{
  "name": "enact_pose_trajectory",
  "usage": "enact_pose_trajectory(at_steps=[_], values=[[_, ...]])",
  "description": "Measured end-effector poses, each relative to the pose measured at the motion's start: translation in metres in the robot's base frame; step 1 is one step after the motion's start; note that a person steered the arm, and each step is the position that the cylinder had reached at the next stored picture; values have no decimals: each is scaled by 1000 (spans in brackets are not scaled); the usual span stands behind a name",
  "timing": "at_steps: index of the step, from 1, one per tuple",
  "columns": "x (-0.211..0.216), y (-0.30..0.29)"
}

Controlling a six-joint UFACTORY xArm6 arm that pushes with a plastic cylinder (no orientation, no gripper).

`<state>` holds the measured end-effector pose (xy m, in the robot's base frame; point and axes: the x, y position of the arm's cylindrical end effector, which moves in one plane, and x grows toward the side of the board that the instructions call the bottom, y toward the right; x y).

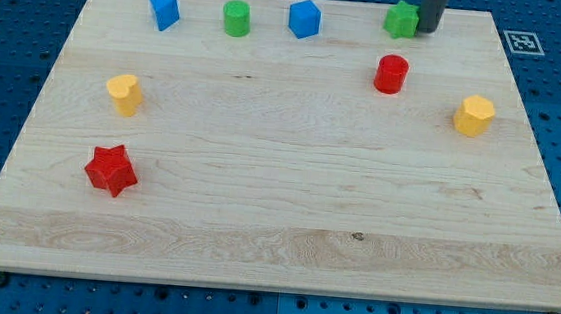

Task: Push the yellow heart to the red star

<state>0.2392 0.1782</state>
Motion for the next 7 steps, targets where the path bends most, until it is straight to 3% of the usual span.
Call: enact_pose_trajectory(at_steps=[1,2,7], values=[[0,-16],[3,8],[127,11]])
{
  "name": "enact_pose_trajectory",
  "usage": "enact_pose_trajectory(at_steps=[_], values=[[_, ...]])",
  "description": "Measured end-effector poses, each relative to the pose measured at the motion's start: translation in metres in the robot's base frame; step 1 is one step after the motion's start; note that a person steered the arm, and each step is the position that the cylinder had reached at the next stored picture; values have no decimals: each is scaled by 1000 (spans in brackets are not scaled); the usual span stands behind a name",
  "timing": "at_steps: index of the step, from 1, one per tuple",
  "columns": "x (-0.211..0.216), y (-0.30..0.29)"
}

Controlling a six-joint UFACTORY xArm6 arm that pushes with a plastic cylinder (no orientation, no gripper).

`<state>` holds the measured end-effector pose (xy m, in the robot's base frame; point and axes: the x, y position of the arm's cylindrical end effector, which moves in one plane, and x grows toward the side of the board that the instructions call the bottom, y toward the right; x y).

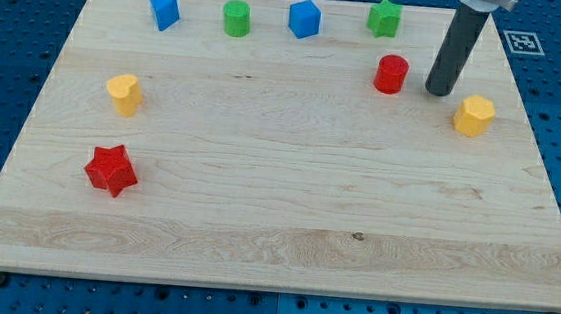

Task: Push the yellow heart to the red star

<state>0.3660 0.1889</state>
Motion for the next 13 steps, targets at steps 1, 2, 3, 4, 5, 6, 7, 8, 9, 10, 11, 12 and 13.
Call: enact_pose_trajectory(at_steps=[1,2,3,4,5,6,7,8,9,10,11,12,13], values=[[11,0],[27,-13],[50,-42],[65,-85],[65,-137],[64,-190],[44,-227],[21,-254],[11,-298],[10,-342],[10,-385],[12,-413],[16,-403]])
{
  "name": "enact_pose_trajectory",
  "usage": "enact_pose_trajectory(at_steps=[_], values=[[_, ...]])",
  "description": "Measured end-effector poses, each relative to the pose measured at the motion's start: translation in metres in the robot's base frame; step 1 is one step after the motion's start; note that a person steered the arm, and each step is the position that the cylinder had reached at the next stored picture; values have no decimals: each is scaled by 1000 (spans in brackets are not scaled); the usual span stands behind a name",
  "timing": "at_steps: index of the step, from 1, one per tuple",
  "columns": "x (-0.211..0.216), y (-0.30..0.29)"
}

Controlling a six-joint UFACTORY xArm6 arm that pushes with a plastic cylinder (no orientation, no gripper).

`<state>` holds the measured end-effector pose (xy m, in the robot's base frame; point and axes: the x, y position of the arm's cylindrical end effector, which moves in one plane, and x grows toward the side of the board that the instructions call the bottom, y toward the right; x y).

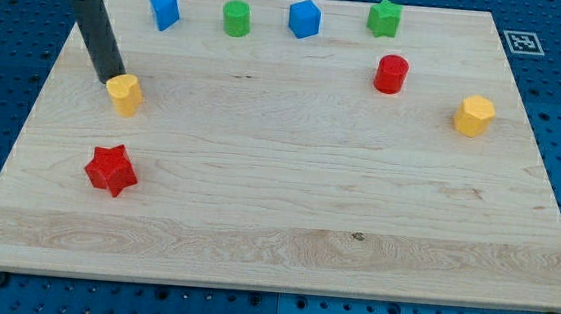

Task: Push the yellow heart to the red star

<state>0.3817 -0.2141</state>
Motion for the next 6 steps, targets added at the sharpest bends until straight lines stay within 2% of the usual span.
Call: enact_pose_trajectory(at_steps=[1,3,6], values=[[6,23],[48,10],[82,-3]])
